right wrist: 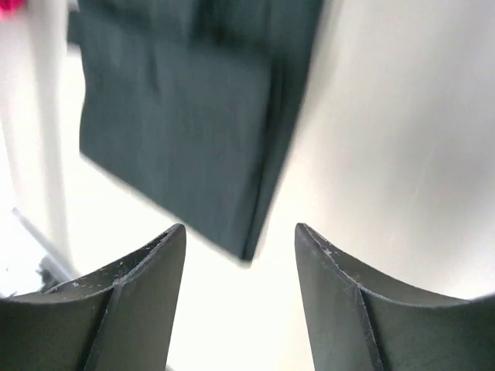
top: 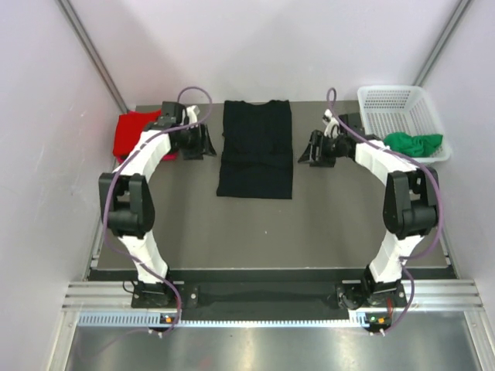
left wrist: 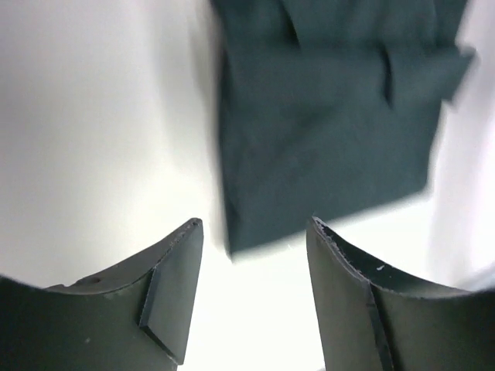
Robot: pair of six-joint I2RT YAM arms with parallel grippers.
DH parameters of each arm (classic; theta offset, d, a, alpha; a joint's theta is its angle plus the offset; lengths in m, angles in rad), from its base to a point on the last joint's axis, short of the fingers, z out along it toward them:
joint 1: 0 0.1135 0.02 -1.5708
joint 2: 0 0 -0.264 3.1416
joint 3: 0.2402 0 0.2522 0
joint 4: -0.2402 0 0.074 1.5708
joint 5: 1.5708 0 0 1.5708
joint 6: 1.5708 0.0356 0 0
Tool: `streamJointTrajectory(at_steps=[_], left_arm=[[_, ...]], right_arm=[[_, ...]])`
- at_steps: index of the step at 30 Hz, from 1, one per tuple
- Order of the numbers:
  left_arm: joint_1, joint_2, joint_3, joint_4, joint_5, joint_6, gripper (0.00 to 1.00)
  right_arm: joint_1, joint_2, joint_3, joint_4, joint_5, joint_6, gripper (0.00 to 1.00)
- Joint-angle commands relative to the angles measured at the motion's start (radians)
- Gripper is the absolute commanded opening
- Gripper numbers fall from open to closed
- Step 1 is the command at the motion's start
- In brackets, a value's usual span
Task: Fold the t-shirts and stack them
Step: Fold the tshirt
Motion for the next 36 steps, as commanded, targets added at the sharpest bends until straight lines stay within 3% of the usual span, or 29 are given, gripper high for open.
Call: streamJointTrajectory(at_steps=[1, 5, 6, 13, 20, 26, 33, 36], left_arm=[[0.02, -0.055, -0.172, -0.051, 0.197, -0.068, 0.61], [0.031, -0.055, -0.303, -0.011, 0.299, -0.128, 0.66], [0.031, -0.051, -0.308, -0.001, 0.314, -0.134, 0.71], [0.032, 0.018, -0.303, 0.055, 0.34, -0.182, 0.76], [0.029, 0.096, -0.283, 0.042, 0.317, -0.178, 0.71], [0.017, 0.129, -0.26, 0.035, 0.294, -0.171, 0.7], [-0.005, 0.153, -0.243, 0.024, 0.285, -0.159, 0.57], [-0.014, 0.158, -0.242, 0.018, 0.279, -0.151, 0.41]], right_arm=[[0.012, -0.044, -0.16, -0.016, -0.112, 0.063, 0.58], [0.045, -0.049, -0.292, 0.013, -0.127, 0.098, 0.59], [0.05, -0.048, -0.301, 0.026, -0.133, 0.104, 0.59], [0.089, -0.006, -0.289, 0.062, -0.129, 0.137, 0.61], [0.102, 0.028, -0.294, 0.109, -0.12, 0.173, 0.61], [0.105, 0.069, -0.268, 0.135, -0.126, 0.204, 0.54], [0.108, 0.103, -0.24, 0.137, -0.13, 0.216, 0.49], [0.108, 0.112, -0.24, 0.137, -0.13, 0.222, 0.48]])
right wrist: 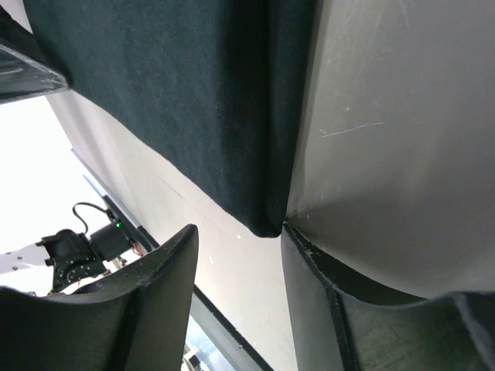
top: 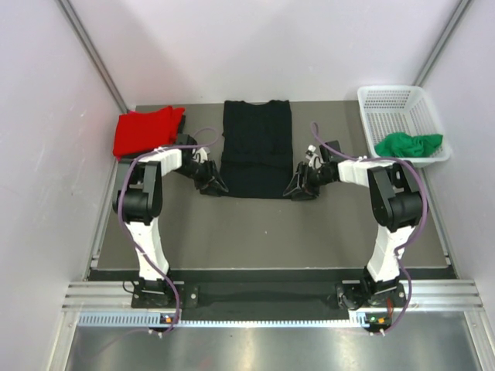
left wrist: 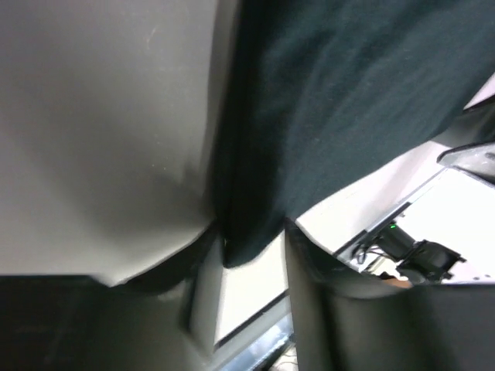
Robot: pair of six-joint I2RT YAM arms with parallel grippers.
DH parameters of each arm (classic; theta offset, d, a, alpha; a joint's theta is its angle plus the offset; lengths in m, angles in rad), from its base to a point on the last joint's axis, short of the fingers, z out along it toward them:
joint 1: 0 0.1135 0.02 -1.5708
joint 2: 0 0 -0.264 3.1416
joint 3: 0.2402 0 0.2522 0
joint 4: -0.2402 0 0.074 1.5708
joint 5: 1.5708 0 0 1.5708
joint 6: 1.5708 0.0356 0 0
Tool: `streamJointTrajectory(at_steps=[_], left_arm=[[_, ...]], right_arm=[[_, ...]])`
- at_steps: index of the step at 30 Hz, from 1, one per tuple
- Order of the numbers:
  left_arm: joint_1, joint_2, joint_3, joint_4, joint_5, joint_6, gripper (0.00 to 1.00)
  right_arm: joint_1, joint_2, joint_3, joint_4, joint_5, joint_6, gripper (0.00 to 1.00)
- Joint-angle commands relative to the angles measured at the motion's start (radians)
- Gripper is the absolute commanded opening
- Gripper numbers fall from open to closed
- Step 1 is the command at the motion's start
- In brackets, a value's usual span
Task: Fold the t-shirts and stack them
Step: Fold the tshirt
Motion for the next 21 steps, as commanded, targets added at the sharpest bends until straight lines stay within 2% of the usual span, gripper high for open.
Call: streamJointTrajectory(at_steps=[1, 2, 4, 6, 8, 11, 13, 15, 21], left_arm=[[-0.014, 0.021, 0.023, 0.001, -0.035, 0.023, 0.36], [-0.017, 0.023, 0.025, -0.001, -0.038, 0.024, 0.28], [-0.021, 0.024, 0.028, -0.002, -0.041, 0.021, 0.23], [-0.025, 0.026, 0.029, -0.001, -0.046, 0.021, 0.14], [-0.032, 0.026, 0.031, 0.004, -0.05, 0.021, 0.0], [-0.041, 0.02, 0.034, 0.013, -0.044, 0.02, 0.0], [-0.049, 0.006, 0.036, 0.021, -0.04, 0.02, 0.0], [-0.054, -0.006, 0.036, 0.024, -0.044, 0.026, 0.0], [-0.06, -0.089, 0.037, -0.016, -0.052, 0.054, 0.0]], right_arm=[[0.013, 0.034, 0.016, 0.028, 0.05, -0.003, 0.47], [0.014, 0.036, 0.016, 0.029, 0.049, -0.002, 0.46], [0.014, 0.038, 0.009, 0.028, 0.052, 0.0, 0.4], [0.013, 0.041, 0.003, 0.04, 0.041, 0.001, 0.37], [0.014, 0.039, -0.014, 0.062, 0.035, 0.009, 0.33], [0.013, 0.027, -0.028, 0.104, 0.032, 0.029, 0.2], [0.01, 0.016, -0.03, 0.123, 0.03, 0.041, 0.06], [0.008, 0.002, -0.025, 0.135, 0.032, 0.044, 0.0], [-0.032, -0.073, 0.01, 0.091, 0.0, 0.014, 0.0]])
